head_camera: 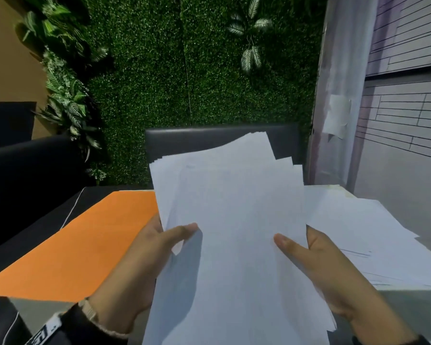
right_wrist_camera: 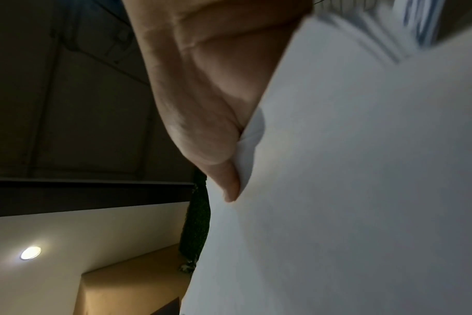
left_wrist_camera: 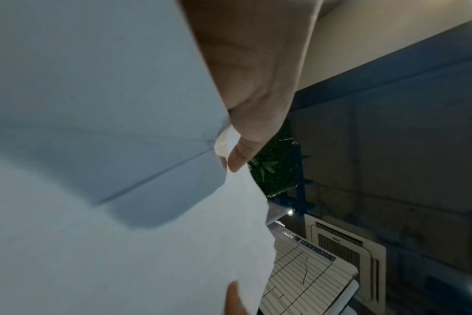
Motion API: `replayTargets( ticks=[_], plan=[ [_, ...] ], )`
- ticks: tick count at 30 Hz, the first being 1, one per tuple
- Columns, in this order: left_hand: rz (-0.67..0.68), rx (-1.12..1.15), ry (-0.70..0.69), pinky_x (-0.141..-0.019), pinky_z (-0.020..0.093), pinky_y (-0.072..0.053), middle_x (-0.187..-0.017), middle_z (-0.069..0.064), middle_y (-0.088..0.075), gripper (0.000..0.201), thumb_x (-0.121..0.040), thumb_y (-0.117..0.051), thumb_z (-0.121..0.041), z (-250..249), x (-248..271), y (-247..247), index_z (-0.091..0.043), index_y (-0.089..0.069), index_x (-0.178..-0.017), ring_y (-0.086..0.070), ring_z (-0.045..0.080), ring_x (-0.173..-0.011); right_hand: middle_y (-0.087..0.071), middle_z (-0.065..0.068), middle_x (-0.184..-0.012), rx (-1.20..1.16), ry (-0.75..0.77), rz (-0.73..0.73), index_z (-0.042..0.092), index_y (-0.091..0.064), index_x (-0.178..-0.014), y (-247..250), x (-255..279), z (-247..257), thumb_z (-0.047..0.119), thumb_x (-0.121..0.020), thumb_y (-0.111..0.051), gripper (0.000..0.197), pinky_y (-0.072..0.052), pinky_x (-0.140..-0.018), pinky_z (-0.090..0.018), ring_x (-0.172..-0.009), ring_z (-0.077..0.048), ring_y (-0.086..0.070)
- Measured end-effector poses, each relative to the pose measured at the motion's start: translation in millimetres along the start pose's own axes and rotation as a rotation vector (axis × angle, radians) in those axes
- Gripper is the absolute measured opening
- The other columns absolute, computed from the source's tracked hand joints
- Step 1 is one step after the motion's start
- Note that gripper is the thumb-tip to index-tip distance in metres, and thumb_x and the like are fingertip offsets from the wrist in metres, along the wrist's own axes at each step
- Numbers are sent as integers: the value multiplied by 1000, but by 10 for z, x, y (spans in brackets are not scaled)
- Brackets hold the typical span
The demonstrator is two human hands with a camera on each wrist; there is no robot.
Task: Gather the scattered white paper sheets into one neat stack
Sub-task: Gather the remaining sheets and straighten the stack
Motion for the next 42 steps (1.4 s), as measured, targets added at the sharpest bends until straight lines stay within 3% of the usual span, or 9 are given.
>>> replayTargets(
  ticks=[5, 10, 14, 19, 23, 26, 29, 34, 42],
  plan=[
    [-21, 51, -53, -89, 51, -64, -115, 0, -85, 28, -105, -67, -17, 101, 201, -8, -33, -70, -128, -84, 27, -100, -81, 17, -109, -19, 158, -124, 34, -74, -120, -39, 121, 230, 35, -99, -66, 23, -59, -96, -38, -99, -6, -78],
    [-54, -113, -556, -82, 29, -65, -119, -10, -80, 25, -108, -61, -12, -511, 162, -92, -29, -65, -126, -79, 13, -106, -76, 33, -83, -7, 415, -231, 35, -73, -96, -138, 298, 779, 42, -89, -72, 10, -54, -63, -5, -79, 11, -73],
    [-113, -131, -783, -91, 30, -62, -120, -9, -74, 21, -113, -56, -8, -731, -5, -220, -26, -57, -125, -74, 12, -112, -79, 19, -95, 2, 605, -367, 24, -71, -115, -235, 283, 1069, 34, -97, -71, 21, -51, -67, -2, -87, 11, -71],
    [-86, -137, -612, -90, 20, -60, -124, -19, -73, 29, -109, -65, -16, -231, -261, -242, -28, -55, -134, -71, 0, -119, -73, 32, -90, 158, 483, -278, 25, -67, -130, -363, -52, 714, 35, -96, -74, 36, -48, -64, 1, -83, 16, -68],
    [-89, -144, -514, -84, 16, -60, -119, -23, -74, 28, -109, -64, -19, 5, -328, -97, -33, -57, -133, -72, -5, -112, -73, 16, -94, 317, 315, -214, 20, -73, -124, -298, -246, 364, 41, -96, -73, 34, -48, -61, -4, -85, 5, -67],
    [-124, -179, -562, -85, 19, -60, -124, -16, -71, 24, -112, -59, -15, -83, -384, -74, -28, -55, -132, -71, -4, -110, -73, 19, -95, 232, 330, -225, 27, -71, -117, -242, -232, 397, 37, -101, -67, 20, -54, -72, -17, -89, 1, -69],
    [-169, -140, -694, -97, 31, -60, -123, -17, -69, 22, -112, -59, -15, -302, -360, -89, -29, -54, -128, -70, 6, -117, -69, 22, -93, 192, 375, -238, 27, -71, -110, -240, -151, 634, 41, -102, -65, 17, -48, -60, 0, -88, 5, -65],
    [-141, -49, -931, -103, 25, -55, -132, -10, -62, 32, -113, -55, -4, -693, -199, -124, -28, -46, -132, -66, 1, -123, -63, 18, -90, 129, 458, -230, 27, -62, -99, -276, -15, 1000, 47, -96, -69, 21, -45, -50, -2, -66, 10, -65],
    [-141, -105, -464, -98, 42, -65, -131, -5, -75, 33, -107, -69, -20, -97, -459, 118, -16, -59, -139, -76, 9, -117, -67, 30, -99, 189, 296, -71, 44, -62, -102, -420, -345, 361, 41, -96, -73, 13, -49, -64, -3, -82, 19, -66]
  ],
)
Point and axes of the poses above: each hand's wrist, its own x-axis away from the middle knuckle, its own y-axis out of the back of the hand, z = x × y, the point moved 5 cm from there along -x, towards the middle knuckle
